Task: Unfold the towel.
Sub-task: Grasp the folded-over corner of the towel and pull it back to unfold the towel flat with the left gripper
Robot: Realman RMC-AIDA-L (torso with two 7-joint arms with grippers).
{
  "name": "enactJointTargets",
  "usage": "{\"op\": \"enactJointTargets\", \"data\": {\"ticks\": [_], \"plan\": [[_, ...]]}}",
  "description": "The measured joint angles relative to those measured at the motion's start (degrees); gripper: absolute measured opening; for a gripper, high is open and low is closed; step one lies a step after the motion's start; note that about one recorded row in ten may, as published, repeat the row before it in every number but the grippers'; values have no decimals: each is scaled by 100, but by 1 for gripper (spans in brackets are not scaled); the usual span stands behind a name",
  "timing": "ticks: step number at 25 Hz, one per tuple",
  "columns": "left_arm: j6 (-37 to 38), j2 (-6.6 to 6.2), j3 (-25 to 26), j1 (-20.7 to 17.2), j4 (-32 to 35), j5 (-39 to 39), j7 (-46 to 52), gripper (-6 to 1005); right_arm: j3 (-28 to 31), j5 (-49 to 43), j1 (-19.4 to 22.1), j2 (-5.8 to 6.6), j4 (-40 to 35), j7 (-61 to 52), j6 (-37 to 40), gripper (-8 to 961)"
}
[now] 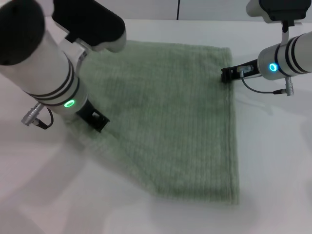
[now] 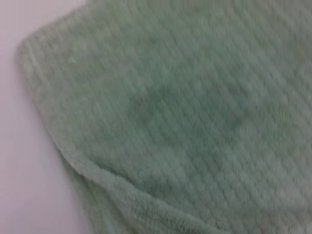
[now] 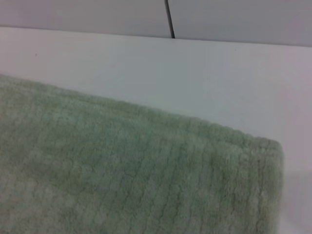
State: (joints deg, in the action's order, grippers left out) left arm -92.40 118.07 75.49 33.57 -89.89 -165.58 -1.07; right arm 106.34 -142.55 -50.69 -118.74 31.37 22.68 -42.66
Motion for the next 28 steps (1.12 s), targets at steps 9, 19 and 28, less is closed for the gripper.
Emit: {"op": "enactJointTargets", "data": {"ticks": [9,19,28], "plan": [[183,-4,176,-334,-286,-7,353,132,0,-18,14,7,0,54,10,-1],[254,-6,191,-535,-403,-10,542,180,1,-39,58,22,1,66,15,-1],[502,-104,435,-666,-391,-9,543,304,1,-44,76,36,4,70,4,-1]]}}
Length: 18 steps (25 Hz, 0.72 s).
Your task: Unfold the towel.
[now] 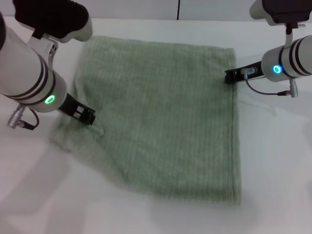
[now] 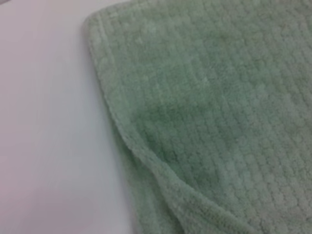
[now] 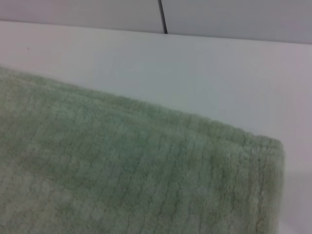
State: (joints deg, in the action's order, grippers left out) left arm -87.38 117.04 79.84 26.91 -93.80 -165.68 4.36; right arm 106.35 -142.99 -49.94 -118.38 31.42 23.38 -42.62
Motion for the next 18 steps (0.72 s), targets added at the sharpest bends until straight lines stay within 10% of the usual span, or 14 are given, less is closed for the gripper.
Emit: {"op": "enactJointTargets", "data": {"ticks": [8,18], "plan": [[-20,-117,58,-74,-155,-7,72,487,-1,-1,11,0,13,0,-5,0],[460,69,-234,-156,-694,-6,-411,834,0,-3,11,-1,50,6,-15,0]]}}
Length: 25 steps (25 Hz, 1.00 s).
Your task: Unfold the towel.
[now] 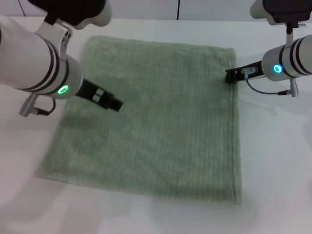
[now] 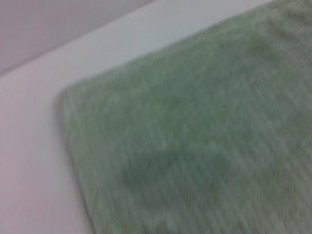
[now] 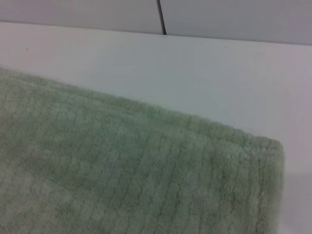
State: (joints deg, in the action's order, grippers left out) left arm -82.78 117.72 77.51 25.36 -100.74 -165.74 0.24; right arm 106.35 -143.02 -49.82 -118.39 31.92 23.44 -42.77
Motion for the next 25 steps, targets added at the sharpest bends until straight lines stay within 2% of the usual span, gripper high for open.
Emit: {"op": "enactJointTargets", "data": {"ticks": [3,4,5,8,9,10,11,12,14,16,17,18,19,20,23,24,25], "plan": [[1254,5,21,-268,196,-2,-688,833,16,0,29,0,173,111,21,0],[2537,23,77,-588,297,-4,-1240,833,26,8,152,-4,517,252,57,0],[2537,23,77,-588,297,-4,-1240,832,26,8,152,-4,517,252,57,0],[5018,48,145,-1289,437,-3,-1921,831,10,39,523,-37,1354,502,220,-1],[6847,75,143,-1712,716,4,-2397,830,-133,50,841,-61,2017,676,440,-1],[6847,75,143,-1712,716,4,-2397,830,-133,50,841,-61,2017,676,440,-1],[7882,87,131,-1896,963,10,-2625,829,-287,58,1023,-67,2432,775,606,-1],[8474,88,126,-1970,1186,19,-2704,829,-419,58,1162,-68,2683,830,731,-1],[10206,92,109,-2104,1867,120,-2740,828,-810,63,1573,-67,3338,1004,1263,-1],[11407,84,100,-2118,2521,331,-2489,827,-1281,70,2069,-68,3893,1165,2141,-1],[11720,81,94,-2103,2792,402,-2374,827,-1526,70,2323,-70,4105,1206,2552,-1],[12187,80,91,-2051,3233,483,-2221,826,-1841,72,2620,-66,4308,1222,3262,-1],[12859,87,86,-1950,3882,582,-1990,826,-2338,73,3058,-59,4510,1222,4295,-1],[12859,87,86,-1950,3882,582,-1990,825,-2338,73,3058,-59,4510,1222,4295,-1],[13603,94,68,-1793,4747,792,-1591,824,-3070,65,3619,-54,4553,1161,5976,-1],[13815,93,74,-1741,5010,862,-1432,824,-3401,37,3849,-54,4473,1140,6823,-1],[13963,89,101,-1680,5217,910,-1297,824,-3401,37,3849,-54,4473,1140,6823,0]]}}
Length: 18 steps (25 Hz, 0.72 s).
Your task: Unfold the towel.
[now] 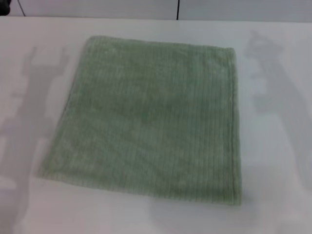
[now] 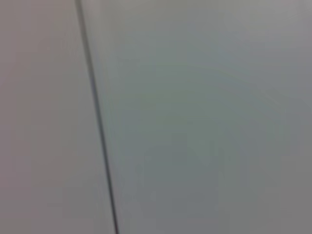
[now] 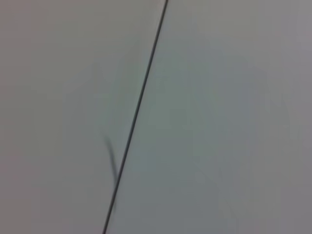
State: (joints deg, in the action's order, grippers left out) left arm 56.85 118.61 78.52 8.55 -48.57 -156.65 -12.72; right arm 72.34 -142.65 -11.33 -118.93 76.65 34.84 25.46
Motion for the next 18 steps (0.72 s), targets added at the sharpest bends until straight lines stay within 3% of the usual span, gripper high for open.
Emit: {"op": "enactJointTargets", "data": {"ticks": [5,9,14,18], "plan": [[338,-15,150,243,686,105,198,824,-669,-66,225,14,-701,-69,1994,0],[404,-14,340,499,1298,118,466,824,-1233,-240,34,-6,-2083,-505,4085,1],[501,-13,467,728,1838,122,628,824,-1489,-109,-141,-48,-3514,-1633,5509,0],[506,-13,480,793,2032,123,748,824,-1497,44,-66,-50,-3825,-1955,5887,-1]]}}
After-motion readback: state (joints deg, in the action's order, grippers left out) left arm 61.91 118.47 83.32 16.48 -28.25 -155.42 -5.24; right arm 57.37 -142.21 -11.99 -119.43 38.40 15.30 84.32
